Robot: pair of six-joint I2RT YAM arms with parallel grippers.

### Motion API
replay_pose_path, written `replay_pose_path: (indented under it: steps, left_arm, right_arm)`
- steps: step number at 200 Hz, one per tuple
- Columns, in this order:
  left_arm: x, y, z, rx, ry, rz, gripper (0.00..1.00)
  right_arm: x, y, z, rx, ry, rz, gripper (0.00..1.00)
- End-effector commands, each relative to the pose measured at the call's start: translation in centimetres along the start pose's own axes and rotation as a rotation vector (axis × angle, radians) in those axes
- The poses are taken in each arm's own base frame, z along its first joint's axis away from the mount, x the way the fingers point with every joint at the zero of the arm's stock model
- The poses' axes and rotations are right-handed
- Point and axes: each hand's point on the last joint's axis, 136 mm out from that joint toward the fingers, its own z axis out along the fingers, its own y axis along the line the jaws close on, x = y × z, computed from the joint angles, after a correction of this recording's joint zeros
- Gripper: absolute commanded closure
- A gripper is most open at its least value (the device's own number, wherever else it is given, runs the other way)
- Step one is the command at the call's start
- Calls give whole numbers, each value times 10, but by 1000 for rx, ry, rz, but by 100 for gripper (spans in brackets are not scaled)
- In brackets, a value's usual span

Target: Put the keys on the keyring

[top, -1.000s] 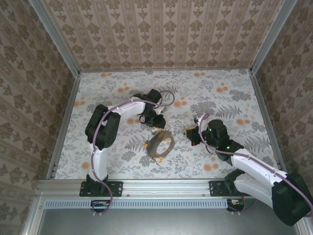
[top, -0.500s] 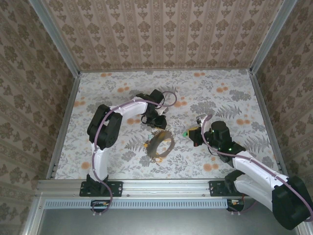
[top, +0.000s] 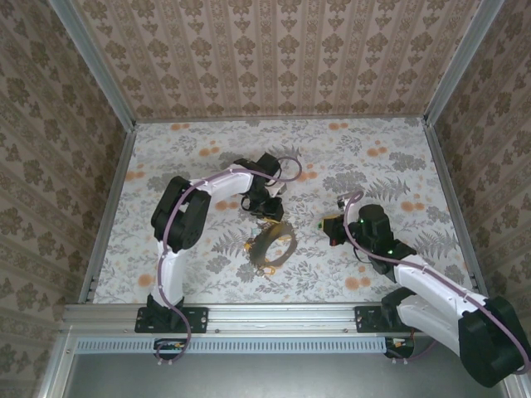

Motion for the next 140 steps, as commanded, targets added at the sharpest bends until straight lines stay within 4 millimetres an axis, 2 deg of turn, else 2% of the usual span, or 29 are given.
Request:
replay_pose_path:
  steps: [1,57,140]
  left_arm:
    - [-1,-1,5,-5,13,-15,78]
    - [-4,-4,8,21,-3,-10,80]
    - [-4,-10,7,46,-9,2,87]
  right_arm:
    - [5,-12,5,52,17,87,100]
    - [15,-16,15,63,64,135,100]
    - [16,-21,15,84,69,129,100]
